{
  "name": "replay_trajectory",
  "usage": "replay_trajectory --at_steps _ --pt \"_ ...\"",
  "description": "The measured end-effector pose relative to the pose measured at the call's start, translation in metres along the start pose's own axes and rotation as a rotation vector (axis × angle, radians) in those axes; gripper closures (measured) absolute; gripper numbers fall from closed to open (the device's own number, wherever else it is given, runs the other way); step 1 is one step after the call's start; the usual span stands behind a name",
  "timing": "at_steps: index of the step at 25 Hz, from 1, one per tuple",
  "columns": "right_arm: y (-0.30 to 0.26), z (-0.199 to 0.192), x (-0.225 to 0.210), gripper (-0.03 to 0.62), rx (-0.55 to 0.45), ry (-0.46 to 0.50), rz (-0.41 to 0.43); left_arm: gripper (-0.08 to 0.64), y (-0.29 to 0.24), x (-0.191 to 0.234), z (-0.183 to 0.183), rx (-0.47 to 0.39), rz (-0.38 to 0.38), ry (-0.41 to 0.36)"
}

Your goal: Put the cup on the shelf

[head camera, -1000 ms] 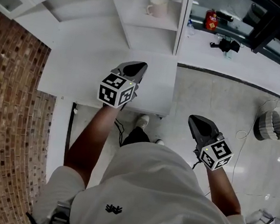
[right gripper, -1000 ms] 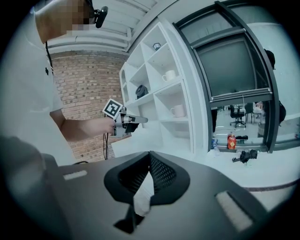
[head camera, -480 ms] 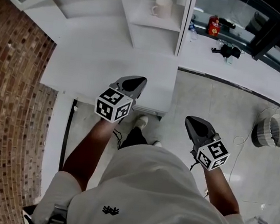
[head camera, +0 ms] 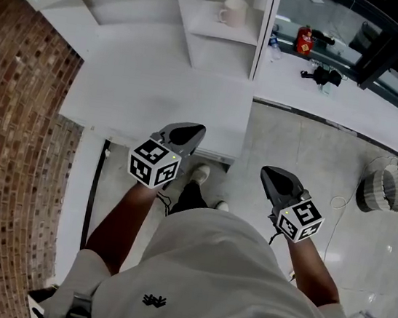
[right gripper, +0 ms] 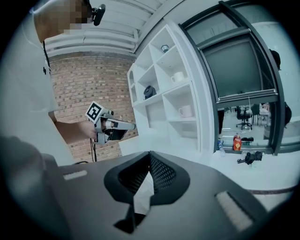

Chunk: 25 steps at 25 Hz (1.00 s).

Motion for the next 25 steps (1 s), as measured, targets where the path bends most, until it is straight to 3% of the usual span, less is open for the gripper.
replay_trajectory --at_steps 9,25 --pt "0.002 0.002 0.006 0.583 0.000 0.017 0.003 0.554 0.016 -0.010 -0.014 0.007 -0.014 0.025" --pt "-0.001 0.003 0.007 0.583 0.001 0.025 0.014 0.554 0.016 -0.021 -0.026 0.041 -0.023 0.001"
Point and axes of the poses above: the fingertips, and each gripper's own axes: y backward along the fingers, x to its left, z out of its top, the point moved 6 cm from there along y, backward along the fingers, and after that the axes turned 2 degrees about x, right-handed, at the moved point
